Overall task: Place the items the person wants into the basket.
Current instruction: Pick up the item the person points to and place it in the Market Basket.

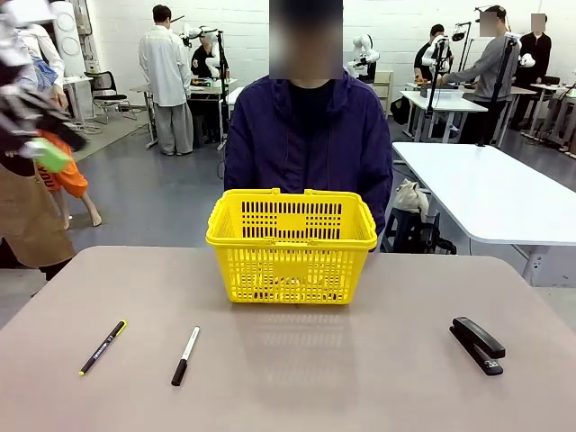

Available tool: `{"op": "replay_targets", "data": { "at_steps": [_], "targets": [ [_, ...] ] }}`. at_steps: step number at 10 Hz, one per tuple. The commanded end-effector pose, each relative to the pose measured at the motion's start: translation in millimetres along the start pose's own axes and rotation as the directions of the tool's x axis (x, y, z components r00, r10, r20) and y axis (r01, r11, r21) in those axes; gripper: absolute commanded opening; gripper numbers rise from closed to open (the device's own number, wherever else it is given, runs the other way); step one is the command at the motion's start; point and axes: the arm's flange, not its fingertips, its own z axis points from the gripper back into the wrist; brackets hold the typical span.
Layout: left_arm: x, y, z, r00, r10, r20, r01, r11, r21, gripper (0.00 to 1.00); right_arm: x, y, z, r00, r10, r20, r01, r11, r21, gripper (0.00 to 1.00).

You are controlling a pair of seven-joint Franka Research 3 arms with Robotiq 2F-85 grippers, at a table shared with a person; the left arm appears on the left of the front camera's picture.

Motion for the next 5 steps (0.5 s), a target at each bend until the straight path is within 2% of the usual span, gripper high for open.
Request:
{"op": "replay_targets", "data": {
  "at_steps": [1, 3, 5],
  "targets": [
    [-44.9, 26.8, 9.1, 0.996, 0.031, 0.086, -0.031, 1.0, -0.006, 1.0, 2.9, -1.1, -0.7, 0.999, 0.012, 0.034, -0.012, 1.0, 0.012, 1.0],
    [-95.3, 30.0, 21.2, 0.983, 0.072, 0.171, -0.07, 0.997, -0.018, 1.0, 2.9, -1.1, -0.7, 0.999, 0.012, 0.034, -0.012, 1.0, 0.012, 1.0],
    [-117.9, 20.8, 25.0, 0.981, 0.104, 0.165, -0.103, 0.995, -0.016, 1.0, 2.9, -1.1, -0.7, 0.999, 0.012, 0.034, -0.012, 1.0, 0.012, 1.0]
  ]
}}
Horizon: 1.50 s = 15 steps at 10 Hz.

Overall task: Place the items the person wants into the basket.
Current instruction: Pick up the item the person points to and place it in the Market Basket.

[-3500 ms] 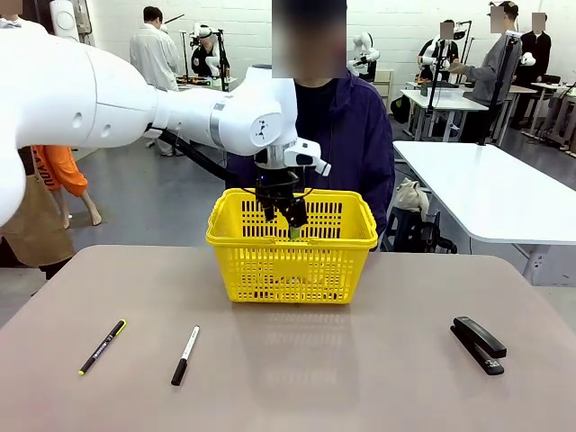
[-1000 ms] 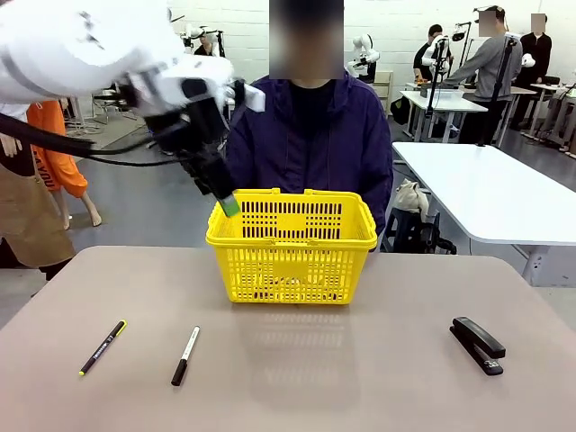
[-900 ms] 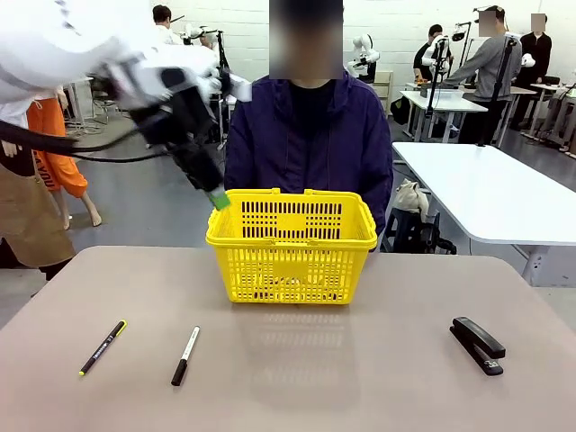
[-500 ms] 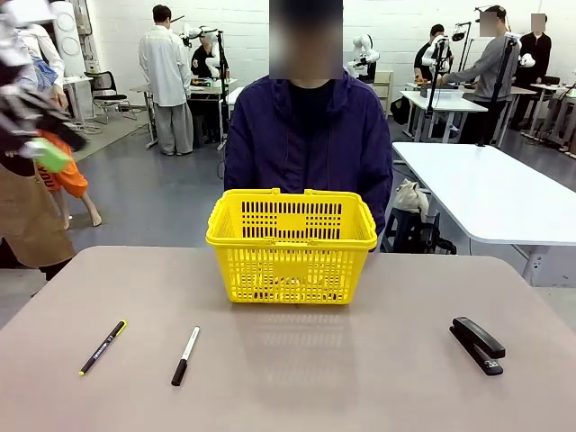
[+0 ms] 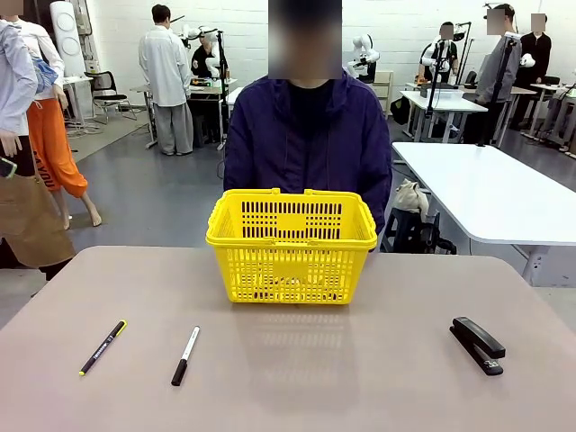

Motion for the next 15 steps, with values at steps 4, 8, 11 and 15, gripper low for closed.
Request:
{"op": "replay_targets", "data": {
  "at_steps": [4, 8, 11, 15],
  "targets": [
    [-9.9, -36.8, 1.3, 0.997, -0.005, -0.083, 0.01, 0.999, 0.053, 1.0, 2.7, -1.1, -0.7, 0.999, 0.012, 0.034, -0.012, 1.0, 0.012, 1.0],
    [-4.0, -25.7, 5.0, 0.998, 0.013, -0.053, -0.012, 0.999, 0.037, 1.0, 2.7, -1.1, -0.7, 0.999, 0.012, 0.034, -0.012, 1.0, 0.012, 1.0],
    [-4.0, -25.7, 5.0, 0.998, 0.013, -0.053, -0.012, 0.999, 0.037, 1.0, 2.7, -1.1, -0.7, 0.999, 0.012, 0.034, -0.012, 1.0, 0.012, 1.0],
    [-4.0, -25.7, 5.0, 0.998, 0.013, -0.053, -0.012, 0.999, 0.037, 1.0, 2.7, -1.1, -0.7, 0.999, 0.012, 0.034, -0.012, 1.0, 0.012, 1.0]
  ]
}}
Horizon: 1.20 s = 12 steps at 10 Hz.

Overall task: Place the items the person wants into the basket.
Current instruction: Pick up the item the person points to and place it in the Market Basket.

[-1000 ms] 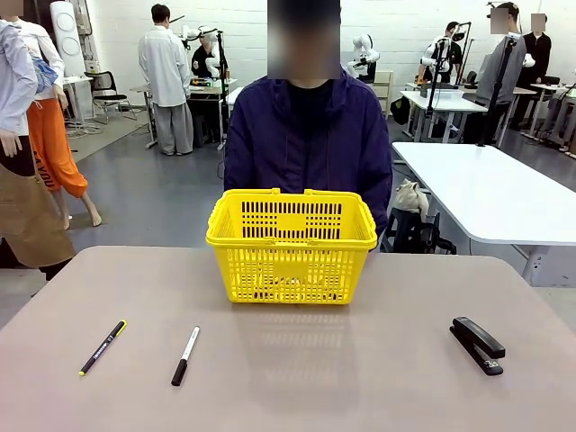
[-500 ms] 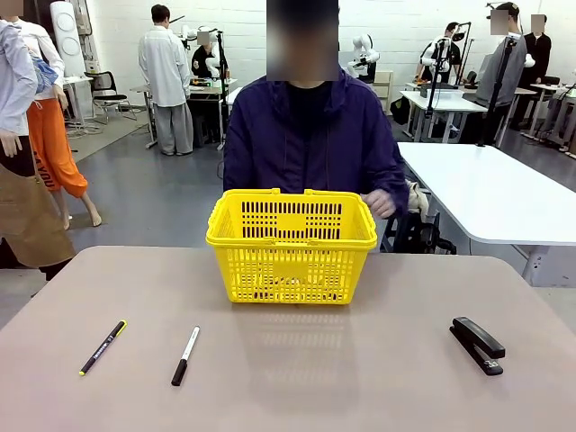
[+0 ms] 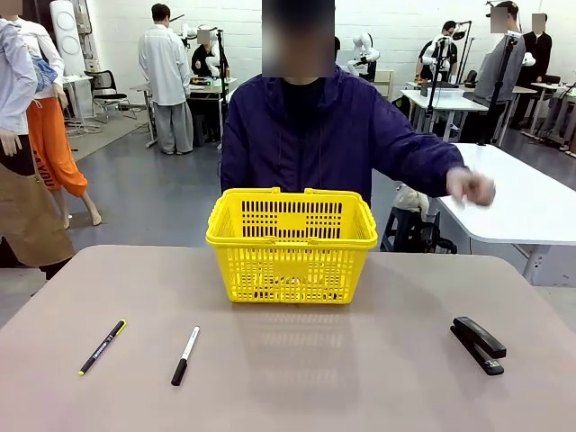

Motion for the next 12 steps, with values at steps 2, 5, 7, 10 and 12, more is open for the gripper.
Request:
{"op": "replay_targets", "data": {
  "at_steps": [2, 5, 7, 10, 12],
  "targets": [
    [2.0, 1.0, 1.2, 1.0, -0.01, 0.016, 0.01, 1.0, -0.005, 1.0, 2.7, -1.2, -0.6, 0.999, 0.011, 0.034, -0.012, 1.0, 0.012, 1.0],
    [2.0, 1.0, 1.2, 1.0, -0.01, 0.016, 0.01, 1.0, -0.005, 1.0, 2.7, -1.2, -0.6, 0.999, 0.011, 0.034, -0.012, 1.0, 0.012, 1.0],
    [2.0, 1.0, 1.2, 1.0, -0.01, 0.016, 0.01, 1.0, -0.005, 1.0, 2.7, -1.2, -0.6, 0.999, 0.011, 0.034, -0.012, 1.0, 0.012, 1.0],
    [2.0, 1.0, 1.2, 1.0, -0.01, 0.016, 0.01, 1.0, -0.005, 1.0, 13.1, -10.8, -82.6, 0.934, -0.179, -0.31, 0.126, 0.975, -0.185, 1.0],
    [2.0, 1.0, 1.2, 1.0, -0.01, 0.016, 0.01, 1.0, -0.005, 1.0, 22.7, -33.7, -151.4, 0.828, -0.317, -0.462, 0.226, 0.944, -0.242, 1.0]
  ]
}}
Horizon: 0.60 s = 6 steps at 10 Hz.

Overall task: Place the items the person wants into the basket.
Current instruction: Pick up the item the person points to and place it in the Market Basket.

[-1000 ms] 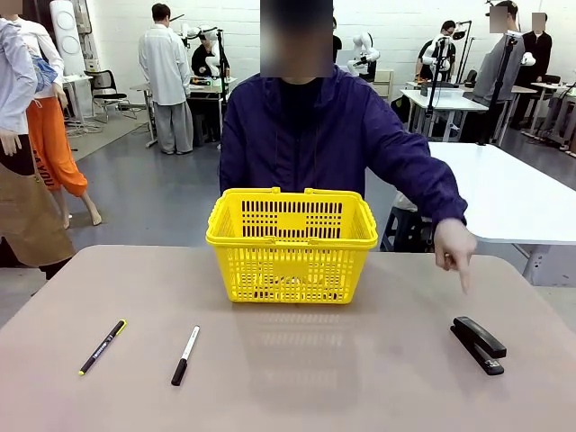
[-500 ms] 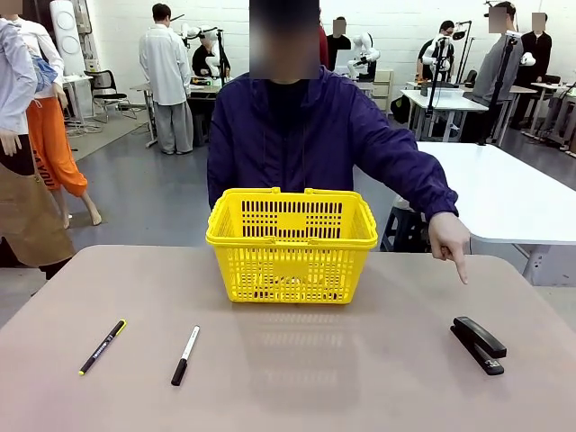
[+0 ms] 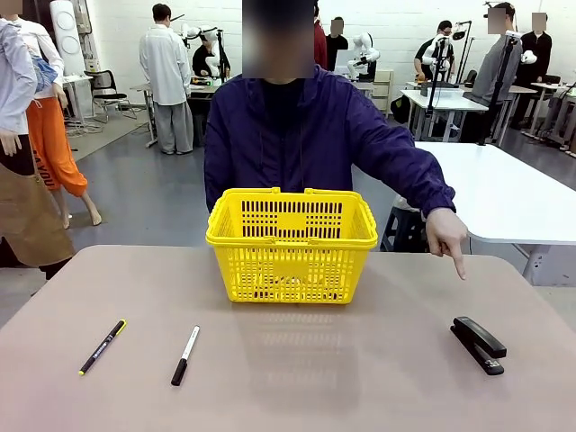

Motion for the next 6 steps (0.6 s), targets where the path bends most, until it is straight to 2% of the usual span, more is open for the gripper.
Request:
{"op": "replay_targets", "data": {
  "at_steps": [1, 3, 6],
  "targets": [
    [1.2, 0.7, 1.6, 1.0, -0.009, 0.017, 0.009, 1.0, -0.005, 1.0, 25.6, 0.2, -49.0, 0.973, -0.141, -0.18, 0.146, 0.989, 0.013, 1.0],
    [1.2, 0.7, 1.6, 1.0, -0.009, 0.017, 0.009, 1.0, -0.005, 1.0, 33.1, 3.8, -89.0, 0.951, -0.233, -0.202, 0.223, 0.972, -0.071, 1.0],
    [1.2, 0.7, 1.6, 1.0, -0.009, 0.017, 0.009, 1.0, -0.005, 1.0, 34.4, 14.2, -140.2, 0.92, -0.373, -0.12, 0.34, 0.912, -0.231, 1.0]
  ]
}}
